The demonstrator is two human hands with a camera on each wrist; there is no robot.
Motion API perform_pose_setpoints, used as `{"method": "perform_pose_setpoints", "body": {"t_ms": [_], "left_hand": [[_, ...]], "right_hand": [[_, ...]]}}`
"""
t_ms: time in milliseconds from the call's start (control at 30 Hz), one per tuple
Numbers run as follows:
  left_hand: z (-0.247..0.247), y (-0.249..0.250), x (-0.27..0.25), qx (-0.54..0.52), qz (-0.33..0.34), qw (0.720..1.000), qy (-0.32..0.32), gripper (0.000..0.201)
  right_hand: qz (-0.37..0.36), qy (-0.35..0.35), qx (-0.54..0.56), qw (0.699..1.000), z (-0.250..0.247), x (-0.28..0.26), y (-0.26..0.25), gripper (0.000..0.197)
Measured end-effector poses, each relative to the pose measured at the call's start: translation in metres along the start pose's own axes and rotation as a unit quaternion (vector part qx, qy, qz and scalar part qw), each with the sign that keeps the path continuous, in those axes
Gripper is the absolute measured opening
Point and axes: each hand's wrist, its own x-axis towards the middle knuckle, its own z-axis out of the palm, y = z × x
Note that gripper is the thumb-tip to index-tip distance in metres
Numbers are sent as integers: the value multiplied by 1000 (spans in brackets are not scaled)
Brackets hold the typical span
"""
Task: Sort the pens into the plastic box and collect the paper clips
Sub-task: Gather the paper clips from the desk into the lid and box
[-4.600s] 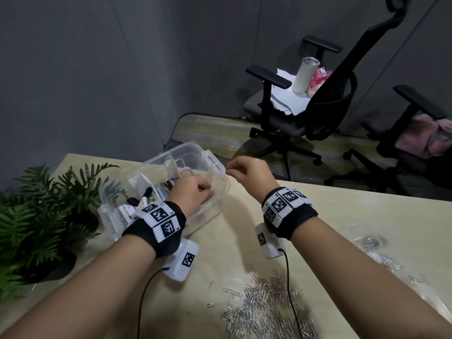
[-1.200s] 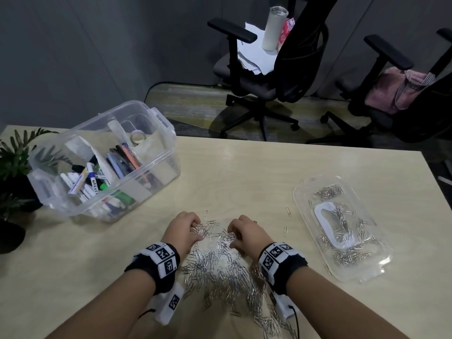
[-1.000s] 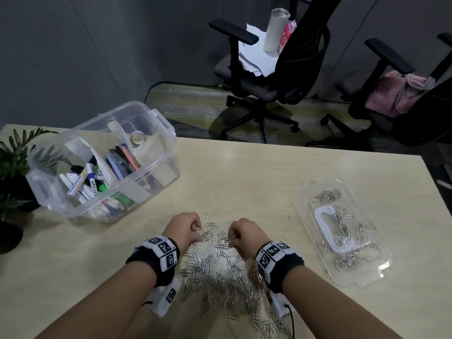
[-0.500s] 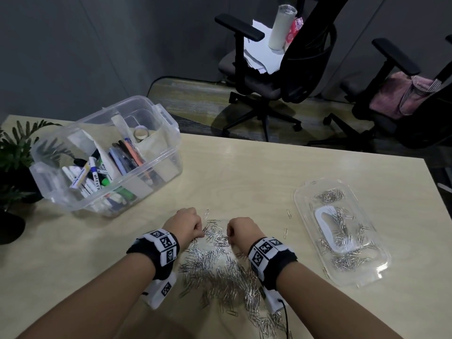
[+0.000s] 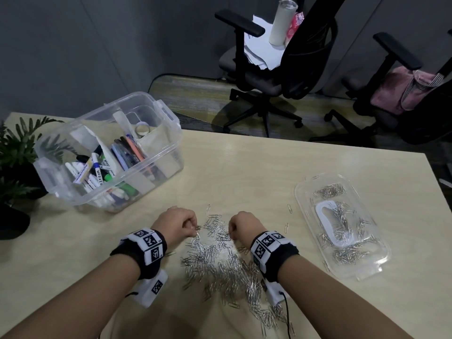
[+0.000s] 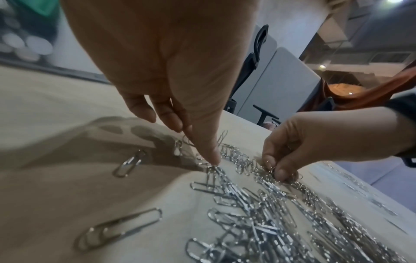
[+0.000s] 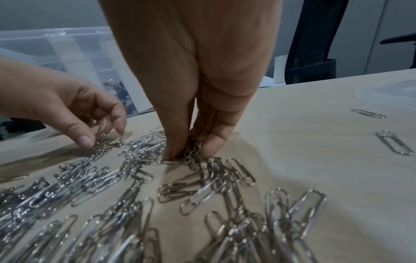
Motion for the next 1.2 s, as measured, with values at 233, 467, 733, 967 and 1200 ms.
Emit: {"method": "perform_pose_setpoints", "body": {"t_ms": [233, 467, 733, 967, 1200], "left_hand": [[7, 6, 0, 12, -18, 1000, 6, 27], [9, 20, 5, 60, -44, 997, 1, 14], [6, 24, 3, 93, -10, 995, 17, 15], [-40, 48, -8, -74, 36, 993, 84, 11], [-116, 65, -34, -213, 39, 964, 155, 6]], "right_hand": [[-2, 16, 21, 1000, 0, -3, -3, 21], [-10, 34, 38, 999, 3, -8, -4, 21], [-32, 22, 60, 997, -10, -15, 2, 14], [-82, 100, 76, 989, -62, -32, -22, 9], [-160, 191, 70, 966, -130, -28, -83, 8]]}}
